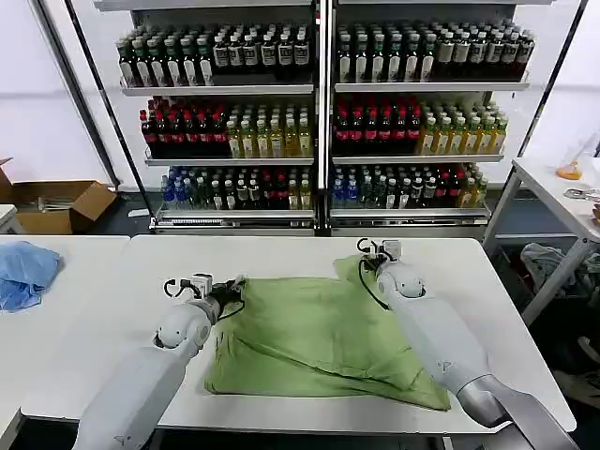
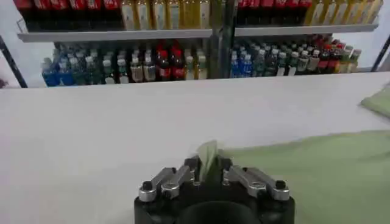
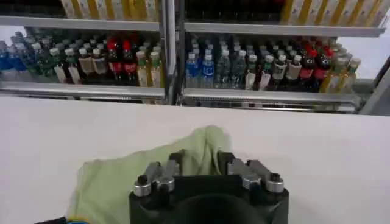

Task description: Fold and organize the clothes.

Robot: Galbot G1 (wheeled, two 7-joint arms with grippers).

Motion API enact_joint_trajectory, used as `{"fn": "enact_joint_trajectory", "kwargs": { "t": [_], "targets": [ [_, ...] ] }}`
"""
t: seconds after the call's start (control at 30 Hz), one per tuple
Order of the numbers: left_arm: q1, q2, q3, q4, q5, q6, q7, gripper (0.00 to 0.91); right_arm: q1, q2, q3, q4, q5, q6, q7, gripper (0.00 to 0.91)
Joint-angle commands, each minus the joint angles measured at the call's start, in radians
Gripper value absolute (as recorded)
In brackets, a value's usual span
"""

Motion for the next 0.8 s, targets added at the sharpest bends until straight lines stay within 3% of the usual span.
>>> {"fn": "enact_joint_trajectory", "kwargs": {
  "t": [0.03, 0.5, 0.8],
  "targets": [
    [0.010, 0.006, -0.006, -0.037, -0.026, -0.027, 0.004, 0.030, -0.006, -0.005, -0.006, 0.045, 0.002, 0.002, -0.006, 0.000],
    [0.071, 0.057, -0.063, -0.204, -0.078, -0.065, 0.005, 0.030, -0.113, -0.126, 0.064, 0.415, 0.028, 0.027, 0.044, 0.000],
    [0.163, 0.087, -0.103, -0.308, -0.093, -0.055, 0.004, 0.020, -0.328, -0.249, 0.174, 0.718, 0.049, -0.006, 0.069, 0.000]
  ]
}}
